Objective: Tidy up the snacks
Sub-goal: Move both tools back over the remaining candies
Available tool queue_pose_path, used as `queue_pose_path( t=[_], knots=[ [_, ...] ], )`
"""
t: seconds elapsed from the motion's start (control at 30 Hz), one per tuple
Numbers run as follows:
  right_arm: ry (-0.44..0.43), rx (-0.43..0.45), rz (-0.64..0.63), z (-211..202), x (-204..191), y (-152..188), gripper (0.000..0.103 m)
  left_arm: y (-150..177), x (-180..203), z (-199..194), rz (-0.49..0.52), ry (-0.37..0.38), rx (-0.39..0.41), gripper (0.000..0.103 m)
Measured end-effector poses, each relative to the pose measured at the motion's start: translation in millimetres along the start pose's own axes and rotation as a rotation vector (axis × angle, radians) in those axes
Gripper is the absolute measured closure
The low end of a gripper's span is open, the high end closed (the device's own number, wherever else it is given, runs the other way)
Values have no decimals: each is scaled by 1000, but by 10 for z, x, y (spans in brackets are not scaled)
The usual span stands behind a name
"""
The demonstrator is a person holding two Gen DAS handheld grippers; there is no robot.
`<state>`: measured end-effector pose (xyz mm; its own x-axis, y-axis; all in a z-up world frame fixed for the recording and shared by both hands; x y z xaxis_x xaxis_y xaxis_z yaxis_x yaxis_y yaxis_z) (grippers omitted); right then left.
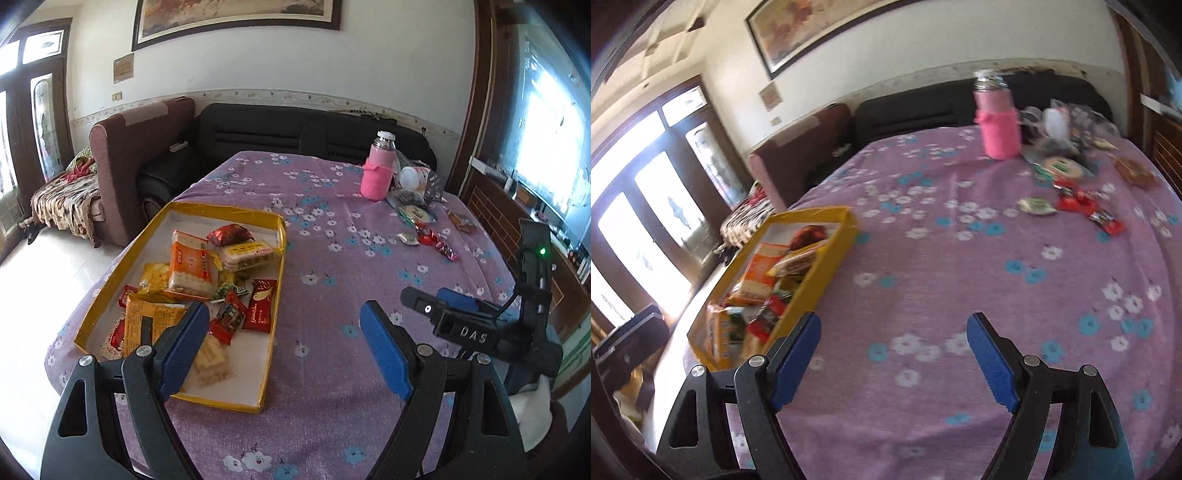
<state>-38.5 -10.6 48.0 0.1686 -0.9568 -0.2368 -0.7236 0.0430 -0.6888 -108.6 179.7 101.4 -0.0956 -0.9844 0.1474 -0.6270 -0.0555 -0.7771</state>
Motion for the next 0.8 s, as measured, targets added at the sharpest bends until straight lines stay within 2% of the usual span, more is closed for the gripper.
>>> queue_pose_path(
  t=[0.3, 0.8],
  knots=[
    [53, 22, 129, -132, 701, -77, 20, 84, 341, 187, 73, 0, -75, 19],
    [52, 16, 197, -46, 1085, -109, 20, 157, 637, 459, 137, -2, -147, 19]
  ],
)
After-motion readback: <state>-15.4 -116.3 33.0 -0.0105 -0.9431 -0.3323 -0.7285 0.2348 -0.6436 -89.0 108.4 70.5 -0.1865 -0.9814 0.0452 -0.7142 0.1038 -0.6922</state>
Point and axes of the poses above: each gripper's, at about its wrist camera, not at the fingertips, and z roughly the way its jaws point, x to its right, y to its underside, the point moved 6 cm from there along z, roughly the way its jaws point, and after that the axes turned 7 degrees about y, right-handed, at the moved point
